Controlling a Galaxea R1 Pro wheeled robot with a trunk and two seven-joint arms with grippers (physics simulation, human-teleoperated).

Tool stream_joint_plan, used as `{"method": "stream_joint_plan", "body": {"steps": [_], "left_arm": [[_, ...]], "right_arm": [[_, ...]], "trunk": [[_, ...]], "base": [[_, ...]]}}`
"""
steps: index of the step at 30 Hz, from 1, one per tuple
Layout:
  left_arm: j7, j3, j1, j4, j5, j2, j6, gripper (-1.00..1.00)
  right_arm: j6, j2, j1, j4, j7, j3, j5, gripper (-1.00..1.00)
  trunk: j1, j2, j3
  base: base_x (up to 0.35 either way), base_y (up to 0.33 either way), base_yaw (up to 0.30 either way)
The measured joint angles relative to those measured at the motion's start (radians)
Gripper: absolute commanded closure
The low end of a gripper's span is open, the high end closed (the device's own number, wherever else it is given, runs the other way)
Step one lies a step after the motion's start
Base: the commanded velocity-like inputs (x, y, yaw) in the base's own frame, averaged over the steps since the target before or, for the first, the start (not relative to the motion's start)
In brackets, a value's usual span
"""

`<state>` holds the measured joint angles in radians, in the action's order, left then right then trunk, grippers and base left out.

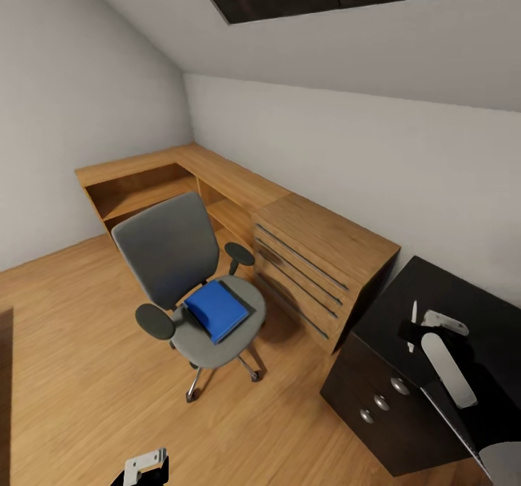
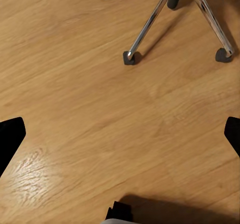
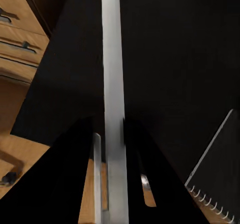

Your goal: In the bedroom, organize the workspace by keeping the computer under the desk, ensuring the monitor is on the desk, placing the keyboard on the desk next to the monitor, placing the mouse on the desk next to the keyboard, moving the folder from the swivel chair onto the desk next to the mouse, stacking the notebook on top of the folder with the pen on top of the notebook, and positioning the swivel chair next to the desk.

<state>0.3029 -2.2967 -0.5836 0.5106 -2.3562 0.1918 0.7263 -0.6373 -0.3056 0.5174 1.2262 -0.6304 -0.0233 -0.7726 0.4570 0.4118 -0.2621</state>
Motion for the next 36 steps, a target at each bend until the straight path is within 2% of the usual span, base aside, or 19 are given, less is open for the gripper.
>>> {"method": "stream_joint_plan", "body": {"steps": [5,9,16,18,20,26,31,36], "left_arm": [[-0.001,0.0,0.0,0.001,0.0,0.0,0.001,-1.0],[-0.001,0.0,0.0,0.001,0.0,0.0,0.001,-1.0],[-0.001,0.0,0.0,0.001,0.0,-0.001,0.0,-1.0],[-0.002,0.0,0.0,0.001,0.0,-0.001,0.001,-1.0],[-0.001,0.0,0.0,0.001,0.0,-0.002,0.001,-1.0],[-0.002,0.0,0.0,0.001,0.0,-0.002,0.001,-1.0],[-0.001,0.0,0.0,0.001,0.0,-0.002,0.0,-1.0],[-0.002,0.0,0.0,0.001,0.0,-0.003,0.001,-1.0]], "right_arm": [[0.029,0.001,0.003,-0.082,0.07,0.002,0.069,1.0],[0.035,0.0,0.005,-0.112,0.079,0.002,0.077,1.0],[0.088,-0.004,0.039,-0.246,0.107,0.002,0.082,1.0],[0.095,-0.004,0.053,-0.282,0.128,0.002,0.094,1.0],[0.107,-0.004,0.068,-0.323,0.162,0.002,0.131,1.0],[0.133,-0.004,0.084,-0.373,0.183,0.003,0.163,1.0],[0.165,-0.004,0.104,-0.423,0.185,0.002,0.165,1.0],[0.221,-0.005,0.156,-0.54,0.188,0.002,0.167,1.0]], "trunk": [[-0.001,0.0,0.0],[0.0,0.0,0.0],[0.0,0.0,0.0],[0.0,0.0,0.0],[0.0,0.0,0.0],[0.0,0.0,0.0],[0.0,0.0,0.0],[0.0,0.0,0.0]], "base": [[0.232,0.0,0.0],[0.248,0.0,0.0],[0.088,0.0,0.0],[0.21,0.0,0.0],[0.27,0.0,0.0],[0.147,0.0,0.0],[0.015,0.0,0.0],[0.002,0.0,0.0]]}}
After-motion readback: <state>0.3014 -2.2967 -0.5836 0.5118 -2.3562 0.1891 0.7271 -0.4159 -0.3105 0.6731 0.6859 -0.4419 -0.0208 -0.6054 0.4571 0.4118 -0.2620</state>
